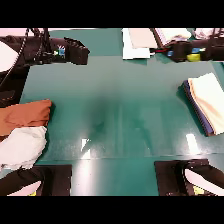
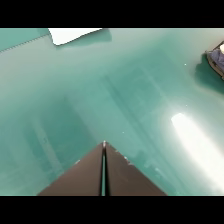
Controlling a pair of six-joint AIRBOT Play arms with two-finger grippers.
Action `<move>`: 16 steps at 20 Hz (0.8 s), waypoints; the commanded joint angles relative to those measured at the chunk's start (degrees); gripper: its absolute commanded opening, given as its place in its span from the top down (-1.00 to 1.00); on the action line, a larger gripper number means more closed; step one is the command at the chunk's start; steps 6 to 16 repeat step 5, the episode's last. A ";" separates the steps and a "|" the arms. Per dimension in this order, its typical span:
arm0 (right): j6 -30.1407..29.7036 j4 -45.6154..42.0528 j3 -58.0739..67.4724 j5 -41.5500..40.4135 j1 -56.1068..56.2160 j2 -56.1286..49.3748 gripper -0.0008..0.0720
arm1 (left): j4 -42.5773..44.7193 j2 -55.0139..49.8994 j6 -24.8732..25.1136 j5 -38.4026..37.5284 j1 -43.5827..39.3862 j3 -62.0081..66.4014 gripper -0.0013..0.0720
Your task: Fold the shirts.
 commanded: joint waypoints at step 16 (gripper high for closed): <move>-1.55 0.39 0.15 0.46 6.91 -2.12 0.92 | 0.02 0.00 0.00 0.02 -0.04 0.02 0.88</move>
